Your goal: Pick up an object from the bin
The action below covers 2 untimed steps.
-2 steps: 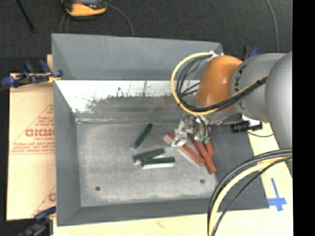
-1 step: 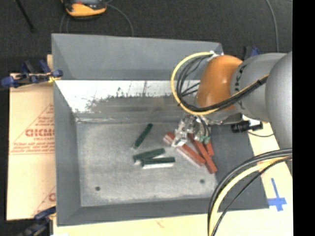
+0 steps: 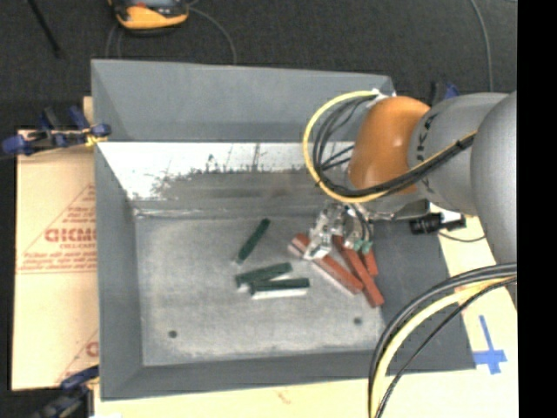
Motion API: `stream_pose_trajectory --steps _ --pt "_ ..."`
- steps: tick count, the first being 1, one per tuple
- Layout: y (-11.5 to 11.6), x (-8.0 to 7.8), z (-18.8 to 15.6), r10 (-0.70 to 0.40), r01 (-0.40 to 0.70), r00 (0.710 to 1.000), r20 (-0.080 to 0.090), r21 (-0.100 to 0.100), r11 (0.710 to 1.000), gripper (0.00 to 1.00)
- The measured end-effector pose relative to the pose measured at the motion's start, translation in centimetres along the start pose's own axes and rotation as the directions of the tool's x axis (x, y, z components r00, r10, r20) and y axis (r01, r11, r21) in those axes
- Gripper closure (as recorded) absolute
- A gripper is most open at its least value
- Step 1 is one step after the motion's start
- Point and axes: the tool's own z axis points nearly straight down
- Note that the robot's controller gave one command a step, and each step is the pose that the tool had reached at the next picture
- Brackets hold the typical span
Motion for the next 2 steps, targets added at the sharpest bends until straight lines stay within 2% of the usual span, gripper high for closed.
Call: stream_pose_trajectory --steps 2 --pt "0.0 0.2 -2.7 -0.002 0.002 1.000 -0.009 0.000 1.000 1.00"
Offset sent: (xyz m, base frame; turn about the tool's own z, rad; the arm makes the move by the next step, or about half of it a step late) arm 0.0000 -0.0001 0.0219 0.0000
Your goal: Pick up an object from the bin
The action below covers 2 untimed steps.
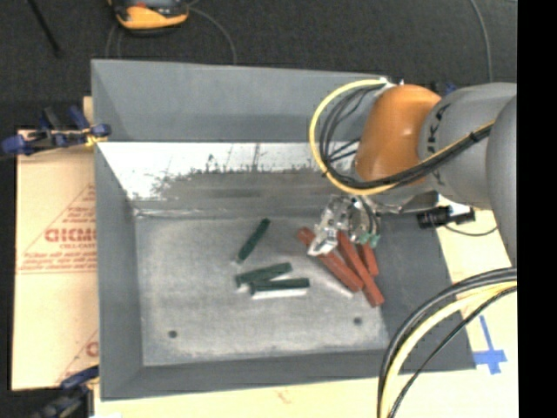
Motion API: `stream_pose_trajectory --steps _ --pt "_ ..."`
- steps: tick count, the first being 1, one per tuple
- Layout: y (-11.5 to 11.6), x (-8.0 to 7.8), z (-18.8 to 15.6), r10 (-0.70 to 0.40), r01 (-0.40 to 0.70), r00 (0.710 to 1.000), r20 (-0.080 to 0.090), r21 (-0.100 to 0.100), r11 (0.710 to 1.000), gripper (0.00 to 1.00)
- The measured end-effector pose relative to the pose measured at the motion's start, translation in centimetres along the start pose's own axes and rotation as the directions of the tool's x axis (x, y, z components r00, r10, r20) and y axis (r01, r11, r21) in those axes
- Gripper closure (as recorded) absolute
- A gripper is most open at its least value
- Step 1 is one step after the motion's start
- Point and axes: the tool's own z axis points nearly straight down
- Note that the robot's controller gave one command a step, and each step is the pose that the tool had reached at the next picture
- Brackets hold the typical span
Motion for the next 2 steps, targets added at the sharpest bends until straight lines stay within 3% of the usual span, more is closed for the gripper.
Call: stream_pose_trajectory --steps 2 --pt "0.0 -0.1 -3.2 -0.003 0.003 1.000 0.006 -0.002 1.000 1.00"
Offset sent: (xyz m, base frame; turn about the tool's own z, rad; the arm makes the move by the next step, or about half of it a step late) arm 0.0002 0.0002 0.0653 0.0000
